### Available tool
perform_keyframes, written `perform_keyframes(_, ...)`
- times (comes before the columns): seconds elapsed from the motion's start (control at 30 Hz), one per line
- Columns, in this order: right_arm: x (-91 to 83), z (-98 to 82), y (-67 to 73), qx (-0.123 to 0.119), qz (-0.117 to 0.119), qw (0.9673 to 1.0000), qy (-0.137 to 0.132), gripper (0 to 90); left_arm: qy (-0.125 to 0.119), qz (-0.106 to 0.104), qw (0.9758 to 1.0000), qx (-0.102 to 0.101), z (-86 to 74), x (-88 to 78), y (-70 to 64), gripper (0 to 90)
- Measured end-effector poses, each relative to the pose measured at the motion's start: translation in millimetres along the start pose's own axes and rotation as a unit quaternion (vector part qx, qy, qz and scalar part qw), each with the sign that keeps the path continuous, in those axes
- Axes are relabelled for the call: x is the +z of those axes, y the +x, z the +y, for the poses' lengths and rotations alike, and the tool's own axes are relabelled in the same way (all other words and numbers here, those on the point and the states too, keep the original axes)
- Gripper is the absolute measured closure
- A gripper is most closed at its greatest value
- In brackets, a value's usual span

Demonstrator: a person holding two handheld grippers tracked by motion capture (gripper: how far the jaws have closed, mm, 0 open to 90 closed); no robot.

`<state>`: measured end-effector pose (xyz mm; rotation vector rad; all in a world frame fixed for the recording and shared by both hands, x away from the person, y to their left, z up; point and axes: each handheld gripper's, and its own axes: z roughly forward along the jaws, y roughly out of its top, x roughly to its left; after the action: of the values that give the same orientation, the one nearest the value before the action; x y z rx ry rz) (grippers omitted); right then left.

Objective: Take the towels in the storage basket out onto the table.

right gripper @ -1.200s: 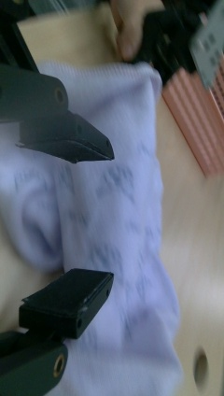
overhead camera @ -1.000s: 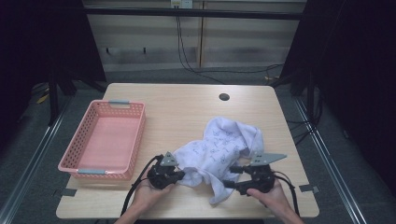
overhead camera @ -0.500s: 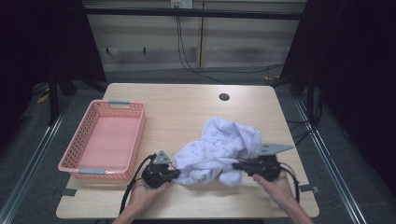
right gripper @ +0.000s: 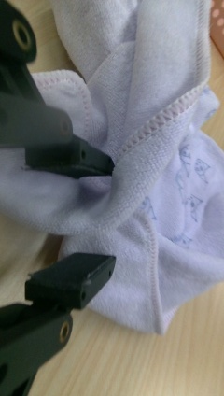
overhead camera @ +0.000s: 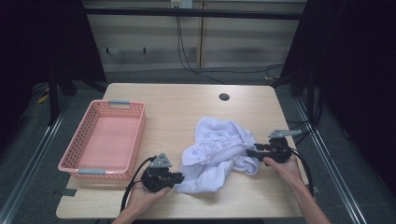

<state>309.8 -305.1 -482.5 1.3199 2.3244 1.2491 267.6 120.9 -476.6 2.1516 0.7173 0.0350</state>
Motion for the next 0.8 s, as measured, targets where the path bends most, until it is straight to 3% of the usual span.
perform_keyframes(0.07,-9.4,0.7,1.2,0.003,-0.006,0.9999,-0.011,42.2,-0.024,-0.003,0.9997,-0.007,4.8,-7.1,4.0,72.8)
perform_keyframes(0.1,-16.0,0.6,1.1,0.006,-0.007,0.9997,-0.023,41.1,-0.024,-0.003,0.9997,-0.007,4.8,-7.1,4.0,71.4)
perform_keyframes(0.17,-28.8,-1.3,1.3,0.017,-0.013,0.9991,-0.038,39.4,-0.058,-0.011,0.9981,-0.02,10.8,-17.6,8.1,68.7)
perform_keyframes(0.2,-28.8,-1.3,1.3,0.017,-0.013,0.9991,-0.038,39.4,-0.058,-0.011,0.9981,-0.02,10.8,-17.6,8.1,67.6)
perform_keyframes(0.23,-41.3,-6.4,5.8,0.016,-0.008,0.9985,-0.052,41.1,-0.068,-0.005,0.9975,-0.02,13.6,-21.9,9.2,66.3)
perform_keyframes(0.27,-44.2,-8.4,8.6,0.014,-0.001,0.9984,-0.055,45.5,-0.084,-0.01,0.9962,-0.021,17.7,-26.0,12.2,65.5)
perform_keyframes(0.3,-44.2,-8.4,8.6,0.014,-0.001,0.9984,-0.055,45.5,-0.084,-0.01,0.9962,-0.021,17.7,-26.0,12.2,64.1)
perform_keyframes(0.33,-46.5,-13.4,19.5,0.005,0.026,0.9983,-0.051,47.6,-0.095,-0.013,0.9951,-0.023,23.4,-27.4,15.9,61.8)
perform_keyframes(0.4,-45.0,-14.9,23.6,0.003,0.033,0.9983,-0.048,47.6,-0.108,-0.018,0.9938,-0.019,27.7,-26.9,16.9,61.5)
perform_keyframes(0.43,-35.6,-17.8,33.3,-0.011,0.043,0.9984,-0.036,46.1,-0.114,-0.022,0.993,-0.023,30.8,-24.9,18.5,58.5)
perform_keyframes(0.5,-25.1,-19.2,35.9,-0.017,0.047,0.9985,-0.023,44.9,-0.112,-0.026,0.9931,-0.021,32.1,-22.4,19.4,55.2)
perform_keyframes(0.63,-9.5,-19.7,33.4,-0.026,0.031,0.9992,0.002,45.4,-0.095,-0.033,0.995,-0.005,32.7,-11.2,16.2,46.3)
perform_keyframes(0.67,-6.8,-20.9,29.2,-0.018,0.027,0.9995,0.003,59.2,-0.09,-0.039,0.9952,0.0,32.1,-7.5,15.6,43.1)
perform_keyframes(0.77,-9.3,-22.2,24.8,-0.012,0.03,0.9995,-0.003,76.6,-0.082,-0.042,0.9957,0.009,32.0,-3.4,15.1,37.9)
perform_keyframes(0.8,-11.2,-22.1,24.3,-0.009,0.033,0.9994,-0.008,80.2,-0.068,-0.037,0.9969,0.016,32.6,2.6,14.3,37.9)
